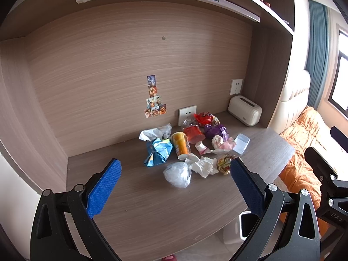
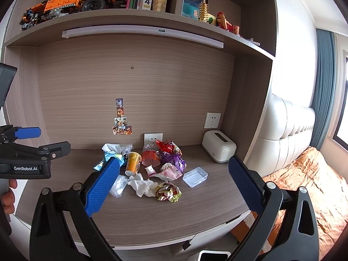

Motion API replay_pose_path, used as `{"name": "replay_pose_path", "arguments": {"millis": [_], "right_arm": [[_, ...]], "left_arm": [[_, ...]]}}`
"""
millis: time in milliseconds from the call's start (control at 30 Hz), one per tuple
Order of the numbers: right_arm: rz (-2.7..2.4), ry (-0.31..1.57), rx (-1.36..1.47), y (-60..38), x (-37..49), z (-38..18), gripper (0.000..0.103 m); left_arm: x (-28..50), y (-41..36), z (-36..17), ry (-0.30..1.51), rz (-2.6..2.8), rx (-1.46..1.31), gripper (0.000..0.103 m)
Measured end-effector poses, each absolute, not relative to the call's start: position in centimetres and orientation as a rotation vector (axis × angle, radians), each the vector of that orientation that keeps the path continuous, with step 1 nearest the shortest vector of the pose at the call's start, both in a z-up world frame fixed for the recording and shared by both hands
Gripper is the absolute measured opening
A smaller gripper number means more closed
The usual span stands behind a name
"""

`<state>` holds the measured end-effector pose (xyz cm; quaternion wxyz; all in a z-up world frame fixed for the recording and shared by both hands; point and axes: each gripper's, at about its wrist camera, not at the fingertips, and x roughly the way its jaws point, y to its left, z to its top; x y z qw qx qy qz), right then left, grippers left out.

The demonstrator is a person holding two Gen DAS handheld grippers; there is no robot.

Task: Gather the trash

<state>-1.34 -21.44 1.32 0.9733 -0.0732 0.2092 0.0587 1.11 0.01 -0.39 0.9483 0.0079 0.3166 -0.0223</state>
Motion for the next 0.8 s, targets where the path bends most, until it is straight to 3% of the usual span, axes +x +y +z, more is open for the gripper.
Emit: {"name": "replay_pose_path", "arguments": {"millis": [800], "right_arm": [[0.119,0.433,-0.147,-21.3,-0.3,1.0,0.100]], "left_arm": [[1.9,-0.1,-1.3,0.666,-0.053,0.013,0.099]]}}
